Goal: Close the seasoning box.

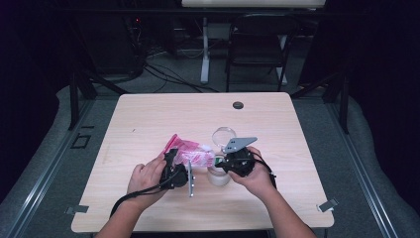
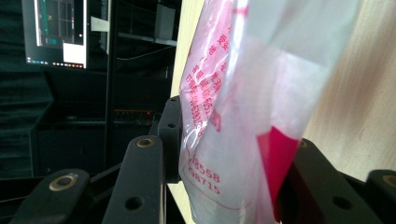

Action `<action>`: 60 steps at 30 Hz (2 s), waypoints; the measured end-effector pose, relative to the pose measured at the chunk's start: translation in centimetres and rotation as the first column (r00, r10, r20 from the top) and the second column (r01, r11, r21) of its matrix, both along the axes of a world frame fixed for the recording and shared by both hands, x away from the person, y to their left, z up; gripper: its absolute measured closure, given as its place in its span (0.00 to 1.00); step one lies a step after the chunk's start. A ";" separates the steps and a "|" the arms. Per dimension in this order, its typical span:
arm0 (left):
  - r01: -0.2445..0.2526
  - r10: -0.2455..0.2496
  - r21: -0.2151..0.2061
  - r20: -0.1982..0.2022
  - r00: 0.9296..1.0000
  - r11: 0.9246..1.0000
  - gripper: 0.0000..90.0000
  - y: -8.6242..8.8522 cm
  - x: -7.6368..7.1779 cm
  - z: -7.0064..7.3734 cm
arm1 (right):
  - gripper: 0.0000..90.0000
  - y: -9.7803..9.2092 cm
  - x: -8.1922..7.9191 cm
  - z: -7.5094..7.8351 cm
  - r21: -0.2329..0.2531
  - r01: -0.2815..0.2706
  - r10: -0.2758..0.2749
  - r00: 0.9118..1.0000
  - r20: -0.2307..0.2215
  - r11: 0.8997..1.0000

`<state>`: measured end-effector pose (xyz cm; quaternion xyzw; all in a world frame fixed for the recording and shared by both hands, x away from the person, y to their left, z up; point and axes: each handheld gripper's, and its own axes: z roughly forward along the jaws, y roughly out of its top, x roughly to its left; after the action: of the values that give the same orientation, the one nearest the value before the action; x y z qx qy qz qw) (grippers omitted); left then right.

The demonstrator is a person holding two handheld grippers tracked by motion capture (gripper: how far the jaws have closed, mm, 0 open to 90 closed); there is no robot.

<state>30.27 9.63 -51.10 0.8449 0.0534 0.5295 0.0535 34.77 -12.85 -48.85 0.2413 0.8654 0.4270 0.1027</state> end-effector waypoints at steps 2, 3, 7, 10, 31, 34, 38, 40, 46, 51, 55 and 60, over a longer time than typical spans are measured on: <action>-0.006 0.005 -0.008 -0.010 1.000 1.000 0.72 0.0 0.0 -0.1 | 0.98 0.0 0.0 0.0 0.003 -0.002 0.002 1.000 -0.001 1.000; -0.008 0.008 -0.009 -0.014 1.000 1.000 0.72 0.0 -0.1 -0.2 | 0.98 0.0 0.0 0.0 0.006 -0.001 0.001 1.000 -0.002 1.000; -0.015 0.015 -0.025 -0.022 1.000 1.000 0.72 0.0 -0.1 -0.6 | 0.97 0.0 0.1 -0.1 0.009 0.001 -0.001 1.000 -0.004 1.000; -0.020 0.019 -0.037 -0.037 0.999 0.999 0.72 0.1 -0.2 -0.9 | 0.96 0.0 0.1 -0.1 0.012 0.003 -0.003 1.000 -0.004 1.000; -0.066 0.041 -0.151 -0.164 0.986 0.986 0.79 0.4 0.3 -2.2 | 0.91 0.5 -0.4 0.3 0.030 -0.004 0.004 1.000 0.022 1.000; -0.070 0.034 -0.185 -0.192 0.981 0.980 0.81 0.4 0.3 -2.5 | 0.87 0.5 -0.4 0.3 0.035 -0.004 0.003 1.000 0.025 0.999; -0.086 0.030 -0.235 -0.235 0.972 0.968 0.86 0.5 0.4 -2.8 | 0.80 0.5 -0.4 0.4 0.051 0.005 -0.006 1.000 0.030 0.999; -0.093 0.024 -0.277 -0.244 0.969 0.956 0.86 0.5 0.4 -3.1 | 0.78 0.5 -0.4 0.4 0.056 0.008 -0.009 1.000 0.028 0.998; -0.123 0.017 -0.342 -0.297 0.955 0.931 0.87 0.8 0.6 -3.5 | 0.72 0.3 -0.4 0.6 0.080 0.018 -0.021 0.999 0.032 0.997; -0.140 0.009 -0.403 -0.309 0.951 0.905 0.89 1.1 0.7 -3.9 | 0.67 0.2 -0.3 0.6 0.091 0.026 -0.029 0.999 0.032 0.996; -0.153 0.008 -0.414 -0.331 0.944 0.898 0.89 1.1 0.8 -4.0 | 0.62 0.1 -0.3 0.7 0.108 0.033 -0.037 0.999 0.034 0.994; -0.164 0.001 -0.435 -0.351 0.937 0.885 0.90 1.2 0.9 -4.2 | 0.59 -0.4 -0.1 0.8 0.133 0.057 -0.062 0.998 0.031 0.990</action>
<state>31.16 10.84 -55.32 0.8839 0.2215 0.3496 0.2179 34.70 -13.21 -48.00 0.2656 0.8259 0.4840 0.1143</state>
